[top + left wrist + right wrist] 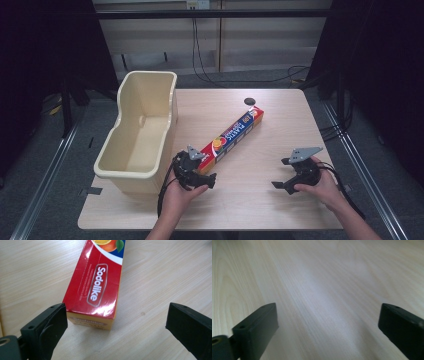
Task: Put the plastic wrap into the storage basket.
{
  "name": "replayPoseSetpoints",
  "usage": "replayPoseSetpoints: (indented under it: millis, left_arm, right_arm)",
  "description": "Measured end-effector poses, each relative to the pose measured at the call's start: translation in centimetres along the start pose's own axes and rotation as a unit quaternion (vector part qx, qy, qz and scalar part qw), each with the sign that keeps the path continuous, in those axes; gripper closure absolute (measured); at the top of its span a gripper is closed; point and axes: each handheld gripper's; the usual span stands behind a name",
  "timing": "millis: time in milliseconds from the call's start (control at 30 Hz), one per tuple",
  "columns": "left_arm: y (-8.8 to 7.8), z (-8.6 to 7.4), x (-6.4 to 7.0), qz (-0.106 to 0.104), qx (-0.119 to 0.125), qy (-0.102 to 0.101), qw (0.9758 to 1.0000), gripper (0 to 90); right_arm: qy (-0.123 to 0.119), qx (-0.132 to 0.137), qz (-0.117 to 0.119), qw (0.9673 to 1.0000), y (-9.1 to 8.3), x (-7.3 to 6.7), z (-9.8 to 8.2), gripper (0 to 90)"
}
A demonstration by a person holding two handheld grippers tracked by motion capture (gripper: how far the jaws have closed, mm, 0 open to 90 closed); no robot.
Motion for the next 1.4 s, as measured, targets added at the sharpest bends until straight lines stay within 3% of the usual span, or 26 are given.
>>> replayPoseSetpoints:
  millis: [200,433,700,933,1033,1400]
  left_arm:
    - [0.1,0.5,-0.1,-0.006,-0.009,0.012,0.9999,3.8]
    - [0.2,1.7,0.0,-0.015,-0.007,0.014,0.9998,4.1]
    - [1.1,5.1,0.3,-0.020,-0.008,0.032,0.9993,4.3]
    - [2.5,7.0,0.8,-0.038,-0.014,0.024,0.9989,4.9]
    - [2.9,7.7,0.8,-0.035,-0.023,0.032,0.9986,5.3]
    - [5.0,9.9,0.7,-0.046,-0.032,0.026,0.9981,5.8]
  right_arm:
    - [0.003,-0.002,-0.014,0.9999,-0.5,-0.2,0.2,5.0]
    - [0.005,0.005,-0.014,0.9999,-0.9,-0.3,0.5,5.6]
    - [0.007,0.016,-0.013,0.9998,-1.4,-0.4,0.7,5.7]
    - [0.007,0.016,-0.015,0.9997,-1.6,-0.3,0.7,5.8]
    - [0.009,0.017,-0.017,0.9997,-1.7,-0.2,0.6,5.7]
    - [0.010,0.023,-0.011,0.9996,-1.7,0.0,0.7,5.7]
Point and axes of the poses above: each handheld gripper's, and its own axes: y roughly forward along the jaws, z roughly out of its top, x roughly to its right, and after that the axes turned 15 degrees about z, right-handed
